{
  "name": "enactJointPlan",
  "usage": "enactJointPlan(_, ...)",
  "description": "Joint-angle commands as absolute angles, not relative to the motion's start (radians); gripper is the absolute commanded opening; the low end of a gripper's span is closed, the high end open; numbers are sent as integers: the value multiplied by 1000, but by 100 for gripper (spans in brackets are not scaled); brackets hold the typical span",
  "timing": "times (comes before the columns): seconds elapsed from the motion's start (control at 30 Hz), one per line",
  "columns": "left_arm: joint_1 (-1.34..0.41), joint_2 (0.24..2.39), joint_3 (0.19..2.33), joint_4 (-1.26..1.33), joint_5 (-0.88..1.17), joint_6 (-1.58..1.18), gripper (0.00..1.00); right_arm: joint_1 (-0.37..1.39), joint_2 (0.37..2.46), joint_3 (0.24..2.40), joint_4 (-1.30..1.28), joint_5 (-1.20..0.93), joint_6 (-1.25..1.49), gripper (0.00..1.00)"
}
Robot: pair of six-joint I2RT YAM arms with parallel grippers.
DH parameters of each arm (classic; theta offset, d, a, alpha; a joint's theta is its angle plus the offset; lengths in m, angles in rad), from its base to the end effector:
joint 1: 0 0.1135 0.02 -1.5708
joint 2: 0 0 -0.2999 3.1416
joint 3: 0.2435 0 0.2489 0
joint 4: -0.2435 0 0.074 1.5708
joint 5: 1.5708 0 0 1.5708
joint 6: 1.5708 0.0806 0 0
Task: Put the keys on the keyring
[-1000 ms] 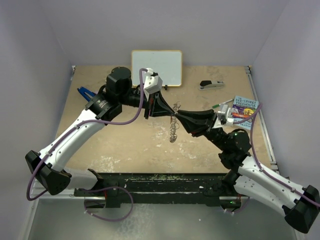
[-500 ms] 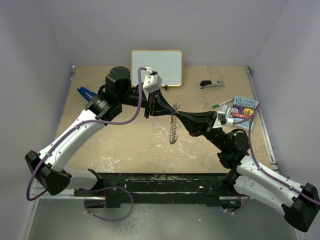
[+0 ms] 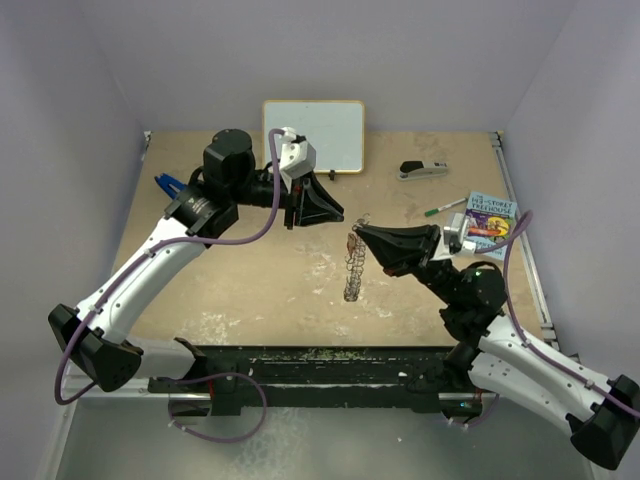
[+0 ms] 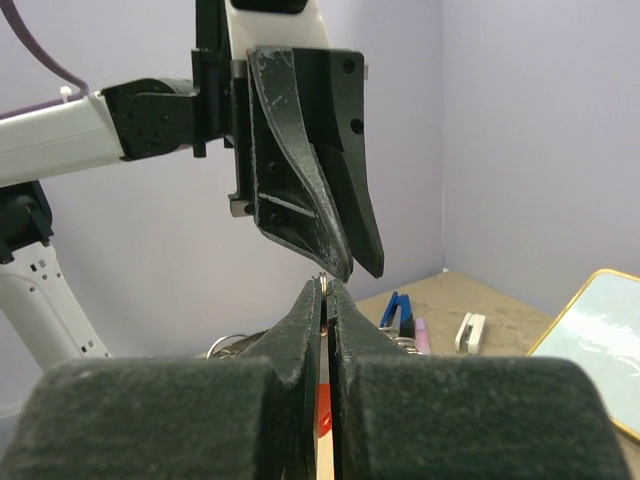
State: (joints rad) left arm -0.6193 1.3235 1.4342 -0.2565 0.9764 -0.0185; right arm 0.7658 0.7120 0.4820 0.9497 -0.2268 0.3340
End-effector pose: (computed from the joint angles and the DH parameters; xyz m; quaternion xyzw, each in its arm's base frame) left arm 0.2038 -0.2273 0.4733 0.4907 0.5477 -0.5181 0.4370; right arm 0.1003 0.1216 0.4133 -0.1885 0.3786 0.5128 0.7471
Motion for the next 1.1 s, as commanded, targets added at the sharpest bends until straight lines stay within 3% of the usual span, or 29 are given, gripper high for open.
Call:
enactJointPlan(0.0,-616,1308,1429,-216,1000,-18,22,768,706,527,965,-211,346,0)
enactJointPlan(0.37,-624,1306,1386,-177,1091,-26,23,767,699,508,995,-150,367,0)
enactJointPlan(0.67,-661,1295,1290,-287,1044,154,31,769,748,525,1037,-169,411,0)
enactJointPlan(1.07,-686,1318,1256,-160,1042,98,38,770,760,529,1063,-193,445,0)
